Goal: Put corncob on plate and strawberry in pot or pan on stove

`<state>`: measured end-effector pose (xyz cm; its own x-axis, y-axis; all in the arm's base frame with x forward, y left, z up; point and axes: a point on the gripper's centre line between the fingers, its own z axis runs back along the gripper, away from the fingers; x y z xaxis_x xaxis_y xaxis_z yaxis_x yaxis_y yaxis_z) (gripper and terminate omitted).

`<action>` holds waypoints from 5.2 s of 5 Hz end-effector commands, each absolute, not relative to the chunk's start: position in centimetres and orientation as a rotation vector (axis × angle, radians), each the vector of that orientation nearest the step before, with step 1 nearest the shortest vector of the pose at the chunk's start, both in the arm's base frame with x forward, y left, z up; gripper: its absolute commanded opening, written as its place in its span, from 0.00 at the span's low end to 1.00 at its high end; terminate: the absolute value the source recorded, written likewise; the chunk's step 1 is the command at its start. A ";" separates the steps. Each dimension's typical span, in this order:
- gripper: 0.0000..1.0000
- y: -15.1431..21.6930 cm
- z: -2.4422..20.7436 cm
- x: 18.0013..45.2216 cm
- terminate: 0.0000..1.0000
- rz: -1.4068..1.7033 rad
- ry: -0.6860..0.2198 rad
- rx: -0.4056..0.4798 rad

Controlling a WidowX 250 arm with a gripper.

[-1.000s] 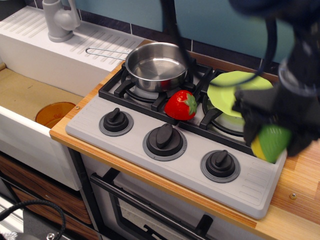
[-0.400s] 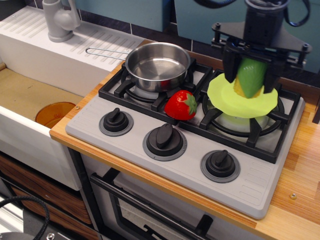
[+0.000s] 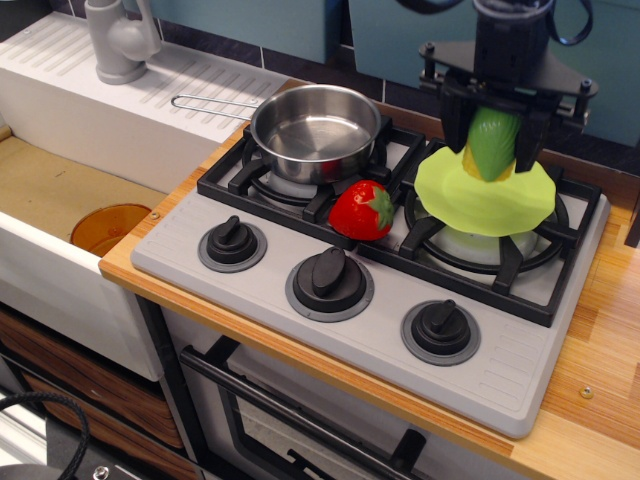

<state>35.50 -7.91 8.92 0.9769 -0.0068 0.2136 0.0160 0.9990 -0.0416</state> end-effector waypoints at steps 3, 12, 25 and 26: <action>1.00 -9.5 8.1 36.5 0.00 0.003 -0.285 -0.068; 1.00 -8.3 16.8 32.0 0.00 -0.020 -0.180 0.017; 1.00 -2.4 5.5 31.9 0.00 0.022 -0.461 0.042; 1.00 -2.2 4.8 31.6 0.00 0.025 -0.466 0.035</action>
